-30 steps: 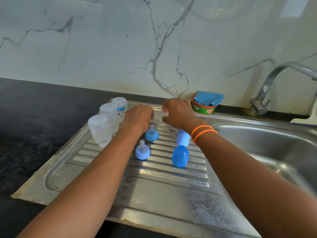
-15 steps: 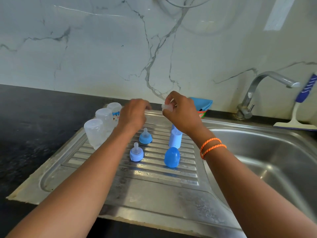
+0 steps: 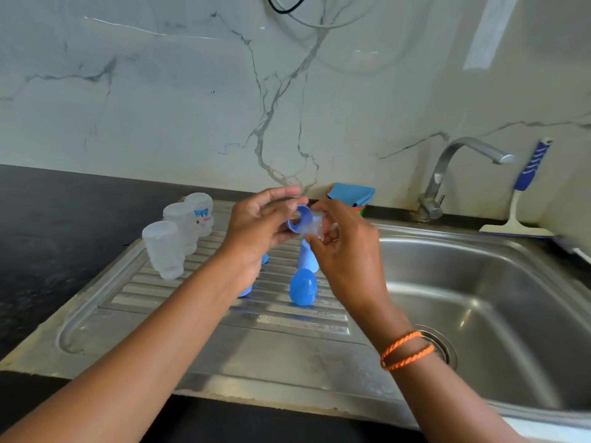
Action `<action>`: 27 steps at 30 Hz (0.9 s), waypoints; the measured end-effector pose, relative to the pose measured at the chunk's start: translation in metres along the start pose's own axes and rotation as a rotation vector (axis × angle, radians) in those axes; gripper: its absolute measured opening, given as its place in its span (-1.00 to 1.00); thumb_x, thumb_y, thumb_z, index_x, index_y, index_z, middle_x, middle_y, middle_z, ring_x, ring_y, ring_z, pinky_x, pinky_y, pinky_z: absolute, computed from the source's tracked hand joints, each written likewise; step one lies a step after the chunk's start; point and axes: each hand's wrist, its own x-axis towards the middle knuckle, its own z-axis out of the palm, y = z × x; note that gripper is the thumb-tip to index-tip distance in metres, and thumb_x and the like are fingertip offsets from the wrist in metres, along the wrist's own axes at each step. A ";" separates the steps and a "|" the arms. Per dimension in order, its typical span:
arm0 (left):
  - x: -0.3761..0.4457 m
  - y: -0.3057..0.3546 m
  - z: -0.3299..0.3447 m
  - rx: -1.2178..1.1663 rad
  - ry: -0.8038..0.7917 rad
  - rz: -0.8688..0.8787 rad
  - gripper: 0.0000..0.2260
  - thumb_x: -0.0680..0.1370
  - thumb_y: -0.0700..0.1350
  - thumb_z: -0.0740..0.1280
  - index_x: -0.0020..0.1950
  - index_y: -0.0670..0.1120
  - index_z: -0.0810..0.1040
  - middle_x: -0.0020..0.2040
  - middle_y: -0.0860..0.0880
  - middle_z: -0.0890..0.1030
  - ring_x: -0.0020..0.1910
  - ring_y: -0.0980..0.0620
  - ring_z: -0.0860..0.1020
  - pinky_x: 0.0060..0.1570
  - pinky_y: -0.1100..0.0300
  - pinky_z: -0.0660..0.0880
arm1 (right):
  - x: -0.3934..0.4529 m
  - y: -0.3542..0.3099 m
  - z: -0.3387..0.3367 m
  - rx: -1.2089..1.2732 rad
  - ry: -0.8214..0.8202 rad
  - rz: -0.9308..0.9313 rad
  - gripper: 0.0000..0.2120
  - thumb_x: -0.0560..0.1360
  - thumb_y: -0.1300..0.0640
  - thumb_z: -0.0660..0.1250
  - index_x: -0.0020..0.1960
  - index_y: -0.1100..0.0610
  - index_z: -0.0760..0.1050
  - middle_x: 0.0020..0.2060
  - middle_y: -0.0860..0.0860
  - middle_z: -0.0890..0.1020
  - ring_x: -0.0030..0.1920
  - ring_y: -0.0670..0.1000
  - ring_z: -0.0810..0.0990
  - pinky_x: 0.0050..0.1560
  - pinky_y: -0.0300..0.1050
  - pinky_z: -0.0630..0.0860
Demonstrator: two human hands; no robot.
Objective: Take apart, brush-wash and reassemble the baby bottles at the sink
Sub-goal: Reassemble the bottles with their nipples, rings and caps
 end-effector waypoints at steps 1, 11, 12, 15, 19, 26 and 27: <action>-0.004 -0.003 0.001 0.006 -0.008 -0.012 -0.77 0.64 -0.16 0.40 0.30 -0.09 0.63 0.16 -0.03 0.74 0.15 -0.15 0.71 0.00 0.09 0.65 | -0.006 0.000 -0.001 -0.010 0.009 0.014 -0.59 0.45 0.26 0.55 0.19 -0.02 0.52 -0.19 -0.12 0.53 -0.28 -0.07 0.49 -0.25 -0.06 0.51; -0.025 -0.019 0.003 0.110 -0.002 -0.063 -0.82 0.67 -0.11 0.38 0.25 -0.03 0.68 0.12 -0.01 0.75 0.06 -0.15 0.73 0.07 -0.06 0.69 | -0.028 0.004 0.007 0.032 -0.004 -0.008 -0.72 0.48 0.31 0.53 0.10 0.09 0.54 -0.02 -0.08 0.57 -0.12 -0.13 0.55 -0.10 0.03 0.60; -0.025 -0.020 0.004 0.124 0.003 -0.064 -0.82 0.67 -0.11 0.38 0.25 -0.03 0.68 0.10 -0.01 0.75 0.04 -0.14 0.74 0.04 -0.02 0.70 | -0.029 0.005 0.009 0.044 -0.017 -0.012 -0.76 0.50 0.29 0.52 0.10 0.11 0.56 -0.02 -0.06 0.58 -0.11 -0.11 0.58 -0.09 0.03 0.61; -0.026 -0.023 0.004 0.128 0.024 -0.081 -0.81 0.65 -0.09 0.40 0.25 0.00 0.68 0.06 -0.05 0.76 -0.01 -0.10 0.74 0.01 0.03 0.69 | -0.029 0.006 0.008 0.074 0.011 -0.010 -0.87 0.54 0.28 0.48 0.04 0.13 0.59 -0.05 -0.04 0.59 -0.12 -0.04 0.62 -0.08 0.03 0.62; -0.028 -0.026 0.006 0.068 0.029 -0.117 -0.80 0.65 -0.05 0.39 0.25 -0.01 0.69 0.04 -0.14 0.75 -0.01 -0.14 0.75 -0.02 0.05 0.70 | -0.028 0.003 0.003 0.080 0.070 -0.021 -0.89 0.56 0.27 0.49 0.02 0.12 0.61 -0.03 -0.03 0.60 -0.09 -0.06 0.63 -0.07 0.02 0.64; -0.028 -0.028 0.006 -0.012 0.023 -0.134 -0.78 0.65 -0.06 0.37 0.28 0.00 0.66 0.02 -0.15 0.75 0.00 -0.15 0.75 0.00 0.02 0.69 | -0.030 0.000 0.004 -0.076 0.011 -0.068 -0.90 0.55 0.14 0.54 0.02 0.00 0.66 -0.04 -0.14 0.63 0.01 0.02 0.54 -0.07 -0.01 0.52; -0.027 -0.027 0.005 -0.028 0.024 -0.141 -0.77 0.65 -0.06 0.37 0.29 -0.01 0.66 0.02 -0.14 0.75 -0.01 -0.13 0.75 0.00 0.02 0.69 | -0.030 0.000 0.004 -0.093 0.006 -0.083 -0.92 0.57 0.13 0.52 0.04 0.00 0.68 -0.02 -0.15 0.65 0.03 0.02 0.52 -0.05 -0.02 0.51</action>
